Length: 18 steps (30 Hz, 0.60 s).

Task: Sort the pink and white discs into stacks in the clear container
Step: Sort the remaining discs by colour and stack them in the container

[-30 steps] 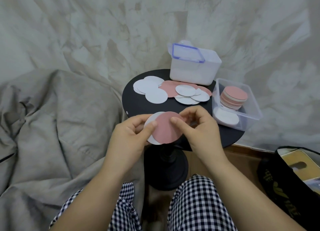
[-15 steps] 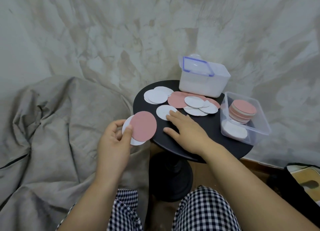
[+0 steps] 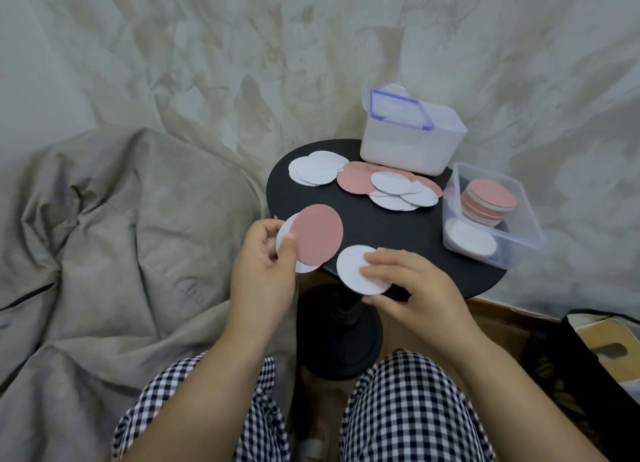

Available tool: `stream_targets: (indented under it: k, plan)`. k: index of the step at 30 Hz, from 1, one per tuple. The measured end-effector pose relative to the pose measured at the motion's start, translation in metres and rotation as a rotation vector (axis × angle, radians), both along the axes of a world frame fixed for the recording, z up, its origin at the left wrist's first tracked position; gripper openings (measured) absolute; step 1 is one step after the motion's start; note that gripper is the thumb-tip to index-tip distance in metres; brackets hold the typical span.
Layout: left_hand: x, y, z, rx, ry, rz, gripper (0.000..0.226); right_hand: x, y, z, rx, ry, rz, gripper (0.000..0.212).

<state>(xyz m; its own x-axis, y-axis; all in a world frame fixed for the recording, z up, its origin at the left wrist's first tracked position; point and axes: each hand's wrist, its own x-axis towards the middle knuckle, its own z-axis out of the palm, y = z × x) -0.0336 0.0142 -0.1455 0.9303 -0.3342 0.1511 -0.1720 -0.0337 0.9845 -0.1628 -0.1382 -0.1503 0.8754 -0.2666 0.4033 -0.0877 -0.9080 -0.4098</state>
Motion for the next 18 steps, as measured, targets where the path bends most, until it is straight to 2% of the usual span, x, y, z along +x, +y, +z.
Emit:
stream_targets:
  k: [2, 6, 9, 12, 16, 18]
  plan:
    - [0.0, 0.001, -0.001, -0.016, -0.018, -0.009, 0.013, -0.005, 0.007, 0.001, 0.178, -0.151, -0.008, 0.019]
    - [-0.003, -0.001, 0.0, -0.067, -0.009, -0.134, 0.018, -0.002, 0.014, 0.016, 0.635, -0.294, -0.107, 0.017]
    - [-0.011, -0.009, 0.008, -0.126, 0.048, -0.313, 0.02, 0.007, 0.012, 0.017, 0.737, -0.315, -0.161, 0.016]
    - [-0.016, -0.021, 0.009, -0.108, -0.002, -0.436, 0.019, 0.016, 0.011, 0.016, 0.752, -0.28, -0.172, 0.02]
    - [-0.021, -0.038, 0.012, -0.088, -0.049, -0.477, 0.013, 0.018, 0.011, 0.021, 0.82, -0.339, -0.165, 0.021]
    - [-0.022, -0.044, 0.014, -0.029, -0.14, -0.47, 0.013, 0.015, 0.009, 0.021, 0.825, -0.374, -0.165, 0.019]
